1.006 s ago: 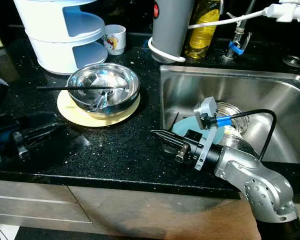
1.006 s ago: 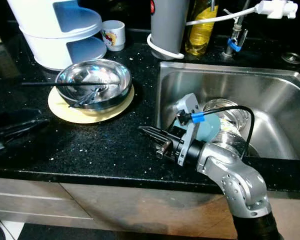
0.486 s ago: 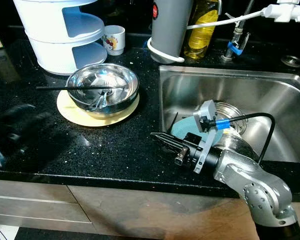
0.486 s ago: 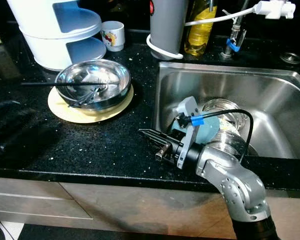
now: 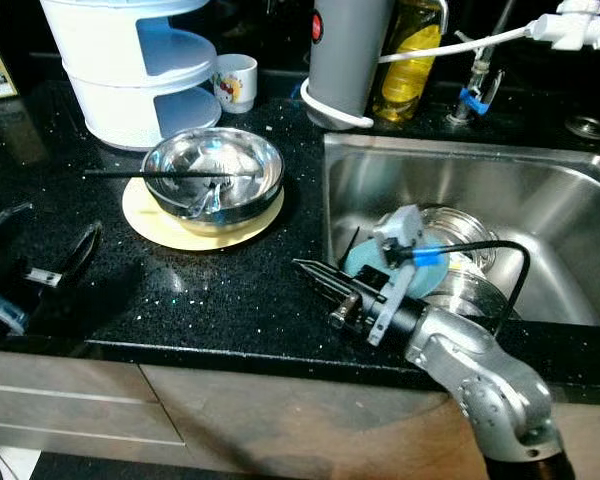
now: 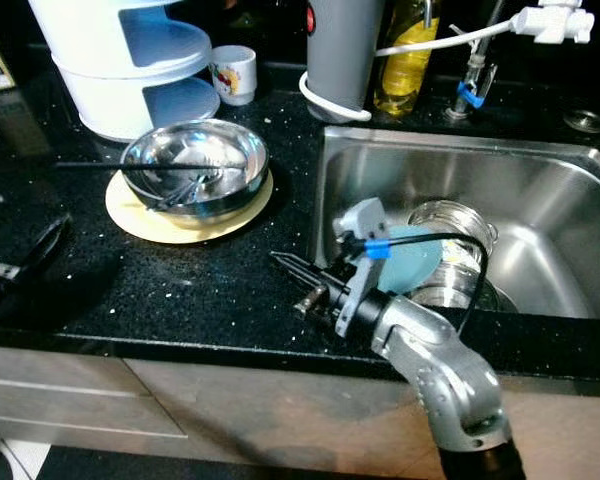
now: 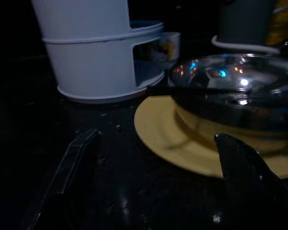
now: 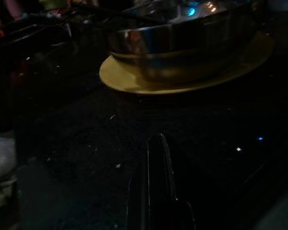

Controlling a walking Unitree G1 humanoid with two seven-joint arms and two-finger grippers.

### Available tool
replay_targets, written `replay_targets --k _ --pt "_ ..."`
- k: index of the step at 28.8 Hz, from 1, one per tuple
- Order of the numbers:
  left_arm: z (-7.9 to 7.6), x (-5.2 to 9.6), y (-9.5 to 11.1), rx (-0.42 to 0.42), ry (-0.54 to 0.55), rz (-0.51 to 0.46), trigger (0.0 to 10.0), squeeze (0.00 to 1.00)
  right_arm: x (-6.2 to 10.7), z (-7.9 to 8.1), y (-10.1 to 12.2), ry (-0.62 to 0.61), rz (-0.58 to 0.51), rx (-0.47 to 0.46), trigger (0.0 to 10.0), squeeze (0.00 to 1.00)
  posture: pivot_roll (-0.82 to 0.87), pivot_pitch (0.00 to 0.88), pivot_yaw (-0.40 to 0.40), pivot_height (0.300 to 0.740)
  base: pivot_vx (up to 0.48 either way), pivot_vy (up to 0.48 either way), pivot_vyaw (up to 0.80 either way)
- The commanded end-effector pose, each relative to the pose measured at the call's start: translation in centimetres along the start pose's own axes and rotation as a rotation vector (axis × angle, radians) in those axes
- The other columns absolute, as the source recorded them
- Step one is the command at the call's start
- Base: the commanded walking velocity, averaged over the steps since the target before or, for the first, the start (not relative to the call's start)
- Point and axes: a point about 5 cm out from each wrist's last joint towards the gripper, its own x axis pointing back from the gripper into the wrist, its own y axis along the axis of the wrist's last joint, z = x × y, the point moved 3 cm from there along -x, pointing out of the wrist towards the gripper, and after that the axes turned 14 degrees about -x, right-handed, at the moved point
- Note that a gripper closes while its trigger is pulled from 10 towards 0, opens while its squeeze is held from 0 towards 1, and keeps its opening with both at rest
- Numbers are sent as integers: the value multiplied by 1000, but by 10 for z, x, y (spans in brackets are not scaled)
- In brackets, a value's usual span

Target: Kitchen organization

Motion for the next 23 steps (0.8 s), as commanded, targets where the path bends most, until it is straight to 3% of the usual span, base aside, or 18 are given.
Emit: replay_targets --k 1,3,7,12,16,23 --pt "0 -6 -8 9 -13 27 10000 0 0 -2 -4 -21 -10 3 10000 0 68 202 -32 740 0 0 0" --pt "3 -21 -12 64 0 10 10000 0 -1 -3 1 -34 -46 5 10000 0 60 197 -30 740 0 0 0" --pt "10 -34 -17 124 35 -10 10000 0 1 -5 6 -52 -72 22 10000 0 50 194 -25 740 0 0 0" --pt "13 -43 -18 173 50 -29 10000 0 3 -7 7 -63 -89 33 10000 0 48 191 -27 740 0 0 0" --pt "1 -57 -9 268 -31 -85 10000 0 2 -7 7 -65 -103 41 10000 0 42 184 -23 740 0 0 0" --pt "-16 -66 -7 346 -149 -104 10000 0 3 -8 8 -71 -117 45 10000 0 42 175 -23 740 0 0 0"
